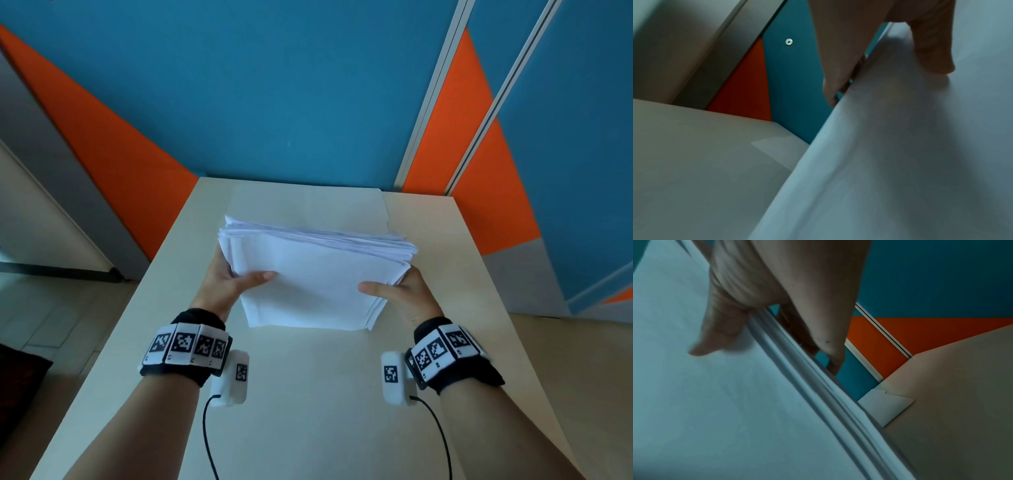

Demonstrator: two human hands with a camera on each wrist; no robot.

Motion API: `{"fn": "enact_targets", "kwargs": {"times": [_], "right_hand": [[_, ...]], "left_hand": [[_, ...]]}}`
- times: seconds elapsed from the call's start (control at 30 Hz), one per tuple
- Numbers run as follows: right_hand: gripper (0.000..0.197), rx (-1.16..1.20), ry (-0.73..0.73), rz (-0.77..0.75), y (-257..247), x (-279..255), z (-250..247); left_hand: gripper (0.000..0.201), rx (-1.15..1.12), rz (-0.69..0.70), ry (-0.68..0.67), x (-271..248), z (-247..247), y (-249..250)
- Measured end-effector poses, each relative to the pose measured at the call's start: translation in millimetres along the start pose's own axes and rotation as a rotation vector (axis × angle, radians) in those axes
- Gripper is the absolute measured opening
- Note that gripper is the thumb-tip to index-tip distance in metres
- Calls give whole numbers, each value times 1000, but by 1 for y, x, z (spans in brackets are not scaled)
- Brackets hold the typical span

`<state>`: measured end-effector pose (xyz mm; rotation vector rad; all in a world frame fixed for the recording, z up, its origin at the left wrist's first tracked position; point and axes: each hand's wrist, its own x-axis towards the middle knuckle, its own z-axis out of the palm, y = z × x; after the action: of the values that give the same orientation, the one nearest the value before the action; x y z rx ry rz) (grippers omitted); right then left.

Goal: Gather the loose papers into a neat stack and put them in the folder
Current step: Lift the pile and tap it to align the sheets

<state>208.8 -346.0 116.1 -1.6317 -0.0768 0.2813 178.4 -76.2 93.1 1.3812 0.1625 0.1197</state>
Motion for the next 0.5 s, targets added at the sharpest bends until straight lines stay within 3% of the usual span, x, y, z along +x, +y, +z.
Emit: {"fn": "enact_targets", "kwargs": {"times": [0.1,0.17,0.27,0.3,0.4,0.5], "right_hand": [[52,31,11,44,-1,6,12],[38,88,64,8,-3,7,18],[33,123,97,-61,-8,4,15],[35,132,87,-88,-9,3,13],[43,140,38,-134,-6,-1,7],[54,140,5,-141,-3,-3,1]], "left_hand": [[56,53,-7,-20,4,12,7],[43,53,12,-2,5,17,10],[32,35,52,2,2,15,15],[38,37,69,-4,1,14,16],[86,39,57,-5,2,3,9],[95,37,10,-3,-1,-6,2]]}}
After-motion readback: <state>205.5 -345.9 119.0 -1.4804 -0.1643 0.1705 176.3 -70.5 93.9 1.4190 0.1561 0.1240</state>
